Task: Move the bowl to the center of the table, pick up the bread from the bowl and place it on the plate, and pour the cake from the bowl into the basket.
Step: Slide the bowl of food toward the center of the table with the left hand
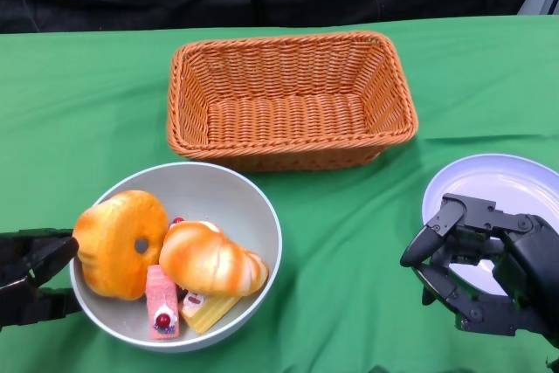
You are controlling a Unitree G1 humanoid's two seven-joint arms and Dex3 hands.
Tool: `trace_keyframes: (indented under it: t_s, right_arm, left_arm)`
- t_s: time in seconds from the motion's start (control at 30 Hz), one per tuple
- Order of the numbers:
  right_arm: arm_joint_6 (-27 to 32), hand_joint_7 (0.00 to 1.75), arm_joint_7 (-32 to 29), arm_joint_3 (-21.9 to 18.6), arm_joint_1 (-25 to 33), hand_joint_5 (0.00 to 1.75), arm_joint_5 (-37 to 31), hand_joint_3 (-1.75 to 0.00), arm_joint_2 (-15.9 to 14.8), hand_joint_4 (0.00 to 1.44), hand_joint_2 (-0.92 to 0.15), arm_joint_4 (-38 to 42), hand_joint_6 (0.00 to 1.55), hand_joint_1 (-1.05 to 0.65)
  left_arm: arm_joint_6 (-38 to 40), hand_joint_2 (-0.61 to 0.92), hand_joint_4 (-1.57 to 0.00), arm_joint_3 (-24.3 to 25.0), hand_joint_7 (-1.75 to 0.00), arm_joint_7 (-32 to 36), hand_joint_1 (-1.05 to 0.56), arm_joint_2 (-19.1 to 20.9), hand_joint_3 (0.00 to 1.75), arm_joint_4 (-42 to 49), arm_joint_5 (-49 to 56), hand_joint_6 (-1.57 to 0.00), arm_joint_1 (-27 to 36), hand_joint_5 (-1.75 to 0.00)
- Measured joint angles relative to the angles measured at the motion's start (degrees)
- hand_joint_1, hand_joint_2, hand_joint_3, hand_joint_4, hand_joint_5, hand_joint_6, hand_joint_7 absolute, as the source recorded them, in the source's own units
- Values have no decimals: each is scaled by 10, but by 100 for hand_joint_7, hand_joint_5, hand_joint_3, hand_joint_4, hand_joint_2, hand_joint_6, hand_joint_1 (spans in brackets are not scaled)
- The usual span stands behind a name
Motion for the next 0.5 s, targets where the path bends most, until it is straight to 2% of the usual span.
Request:
trace_keyframes:
  t_s: [0.13, 0.3, 0.5]
  right_arm:
    - [0, 119, 0, 1, 0, 144, -1, -78, 1, 86, -62, 0, 77, -18]
    - [0, 120, -1, 11, -10, 144, -5, -77, 9, 86, -63, 1, 76, -18]
    - [0, 121, -2, 12, -10, 144, -5, -76, 9, 85, -63, 2, 76, -18]
  left_arm:
    - [12, 92, -28, -4, 0, -1, -70, -1, 60, -14, -9, -8, 0, -5]
    - [31, 92, -29, -32, 0, -27, -70, -20, 61, -51, -43, -8, 0, -5]
    - [32, 92, -29, -34, 0, -27, -70, -20, 62, -52, -43, -8, 0, -5]
